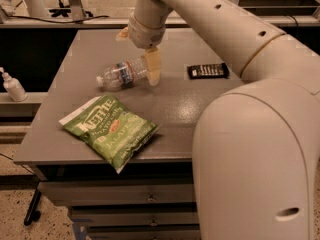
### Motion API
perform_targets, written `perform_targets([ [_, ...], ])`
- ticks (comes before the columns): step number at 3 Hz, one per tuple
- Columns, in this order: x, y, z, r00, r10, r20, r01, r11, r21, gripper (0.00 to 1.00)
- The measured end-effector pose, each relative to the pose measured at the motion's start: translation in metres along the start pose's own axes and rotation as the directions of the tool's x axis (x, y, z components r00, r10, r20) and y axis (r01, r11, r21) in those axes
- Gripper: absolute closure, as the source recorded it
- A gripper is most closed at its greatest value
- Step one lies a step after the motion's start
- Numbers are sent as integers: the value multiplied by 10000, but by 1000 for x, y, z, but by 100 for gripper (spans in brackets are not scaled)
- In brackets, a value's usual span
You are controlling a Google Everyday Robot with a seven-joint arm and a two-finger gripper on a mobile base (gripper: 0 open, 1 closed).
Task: Knock water bottle over
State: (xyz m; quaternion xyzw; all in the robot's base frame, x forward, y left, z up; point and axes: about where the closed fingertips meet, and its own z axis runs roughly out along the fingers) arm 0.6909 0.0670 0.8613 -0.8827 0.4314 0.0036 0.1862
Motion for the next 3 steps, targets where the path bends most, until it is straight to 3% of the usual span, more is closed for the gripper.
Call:
perform_targets([
  [1, 18, -5, -26, 9868, 1216, 1066, -1306, 9881, 818, 0],
  [2, 43, -4, -68, 9369, 2553, 2389, -3025, 9345, 1876, 0],
  [3, 66, 5, -107, 8709, 3430, 3521, -4477, 8491, 2802, 0],
])
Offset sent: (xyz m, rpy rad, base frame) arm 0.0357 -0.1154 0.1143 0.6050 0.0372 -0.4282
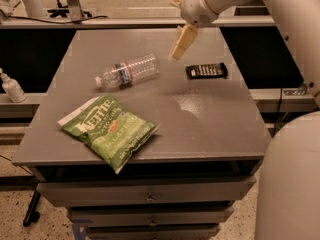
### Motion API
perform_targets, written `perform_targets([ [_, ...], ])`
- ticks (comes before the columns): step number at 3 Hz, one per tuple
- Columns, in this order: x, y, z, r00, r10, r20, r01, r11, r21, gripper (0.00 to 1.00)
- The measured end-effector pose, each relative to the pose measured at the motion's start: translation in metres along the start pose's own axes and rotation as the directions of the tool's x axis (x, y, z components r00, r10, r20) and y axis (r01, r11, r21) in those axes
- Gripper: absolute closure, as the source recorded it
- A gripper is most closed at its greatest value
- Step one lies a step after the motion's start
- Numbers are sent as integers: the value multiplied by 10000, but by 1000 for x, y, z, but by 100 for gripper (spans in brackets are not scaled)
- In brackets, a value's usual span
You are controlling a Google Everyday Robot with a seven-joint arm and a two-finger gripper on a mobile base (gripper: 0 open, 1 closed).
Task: Knock water bottle over
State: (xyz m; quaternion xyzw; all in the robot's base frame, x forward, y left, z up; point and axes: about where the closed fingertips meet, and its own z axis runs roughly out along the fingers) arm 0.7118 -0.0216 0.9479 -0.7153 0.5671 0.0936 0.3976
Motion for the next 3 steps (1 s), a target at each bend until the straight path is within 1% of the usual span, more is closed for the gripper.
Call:
perform_targets([
  [1, 17, 1, -38, 9851, 1321, 1096, -1459, 9809, 1287, 0],
  [2, 40, 16, -74, 9599, 2197, 1743, -2552, 9419, 2184, 0],
  [3, 67, 38, -109, 9394, 2806, 1970, -3273, 9048, 2724, 0],
])
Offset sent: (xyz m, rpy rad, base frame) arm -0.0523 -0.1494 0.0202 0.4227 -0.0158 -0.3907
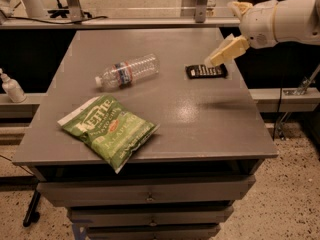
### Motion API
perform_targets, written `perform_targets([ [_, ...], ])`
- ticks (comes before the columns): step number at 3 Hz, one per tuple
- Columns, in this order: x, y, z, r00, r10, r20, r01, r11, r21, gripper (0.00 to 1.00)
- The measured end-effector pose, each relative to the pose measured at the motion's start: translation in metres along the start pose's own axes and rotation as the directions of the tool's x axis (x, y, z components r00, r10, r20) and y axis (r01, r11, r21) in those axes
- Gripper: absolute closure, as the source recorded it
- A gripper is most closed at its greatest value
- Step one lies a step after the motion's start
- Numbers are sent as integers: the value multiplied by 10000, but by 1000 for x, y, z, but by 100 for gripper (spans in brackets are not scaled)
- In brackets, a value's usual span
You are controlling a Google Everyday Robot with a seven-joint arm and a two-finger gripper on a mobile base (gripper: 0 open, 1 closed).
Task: Knock water bottle over
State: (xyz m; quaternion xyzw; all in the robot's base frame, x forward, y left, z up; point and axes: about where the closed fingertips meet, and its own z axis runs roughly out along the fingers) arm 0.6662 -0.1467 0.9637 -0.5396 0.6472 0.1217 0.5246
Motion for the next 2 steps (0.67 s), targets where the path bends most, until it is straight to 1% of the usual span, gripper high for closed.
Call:
perform_targets([
  [1, 25, -3, -41, 9998, 198, -86, -194, 9988, 455, 0],
  [2, 25, -3, -41, 9998, 198, -86, -194, 9988, 454, 0],
])
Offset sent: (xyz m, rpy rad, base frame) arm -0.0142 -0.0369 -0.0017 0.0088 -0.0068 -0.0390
